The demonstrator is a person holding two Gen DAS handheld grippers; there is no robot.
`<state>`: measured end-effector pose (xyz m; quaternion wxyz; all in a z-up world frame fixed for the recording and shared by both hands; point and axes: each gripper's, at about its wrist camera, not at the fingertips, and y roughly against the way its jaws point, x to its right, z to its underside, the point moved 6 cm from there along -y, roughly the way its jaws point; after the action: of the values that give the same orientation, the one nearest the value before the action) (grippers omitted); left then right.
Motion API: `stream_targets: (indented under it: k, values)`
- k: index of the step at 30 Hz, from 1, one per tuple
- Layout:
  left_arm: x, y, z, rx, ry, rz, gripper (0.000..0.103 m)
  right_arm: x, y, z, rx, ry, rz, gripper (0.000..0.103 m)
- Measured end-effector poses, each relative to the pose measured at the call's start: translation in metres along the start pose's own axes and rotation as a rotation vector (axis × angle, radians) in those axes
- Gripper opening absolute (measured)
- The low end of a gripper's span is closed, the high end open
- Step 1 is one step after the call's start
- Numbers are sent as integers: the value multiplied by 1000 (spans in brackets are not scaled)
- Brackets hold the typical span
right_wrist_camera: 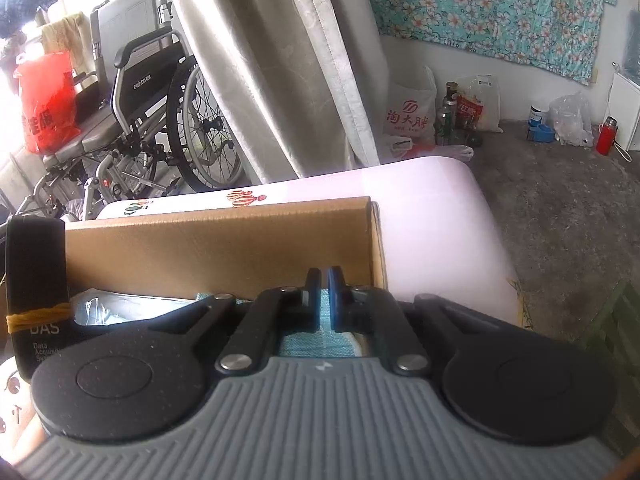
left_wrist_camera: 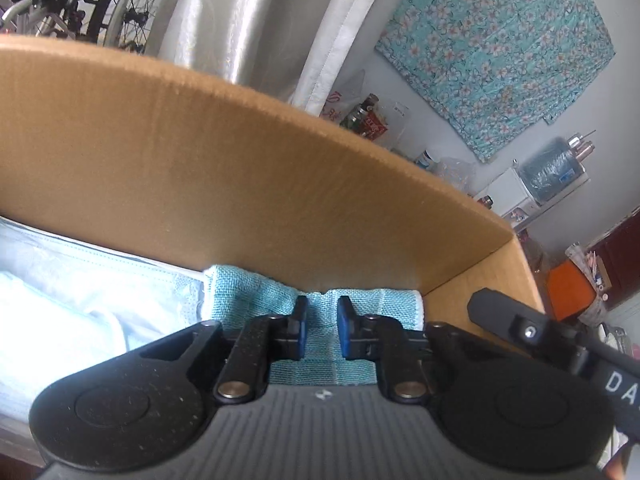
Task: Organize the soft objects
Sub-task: 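Lift the towel with the left tool, lower it into the box, open, then withdraw the left tool from the box toward the table items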
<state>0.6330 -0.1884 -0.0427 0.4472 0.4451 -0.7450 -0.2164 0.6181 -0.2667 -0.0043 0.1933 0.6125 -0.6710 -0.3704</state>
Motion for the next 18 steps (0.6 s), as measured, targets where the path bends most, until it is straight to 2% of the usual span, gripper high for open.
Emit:
stream_targets:
  k: [3,6,8,10,14,18]
  values:
    - [0,32,-5,52,24,-19,25,3,12,3,5,-47,-17,5]
    - [8,76,-12,86,37,8,26,8,31,9,1,-80,-30,6]
    - [19,107,-11,91,14,24,28,12,50,11,7,-85,-44,6]
    - [31,140,-6,101,-39,6,29,15,78,13,20,-72,-65,7]
    - [50,205,28,92,-150,-2,35,21,149,17,60,22,-116,7]
    - [51,270,79,67,-167,-29,36,29,233,37,89,145,-176,7]
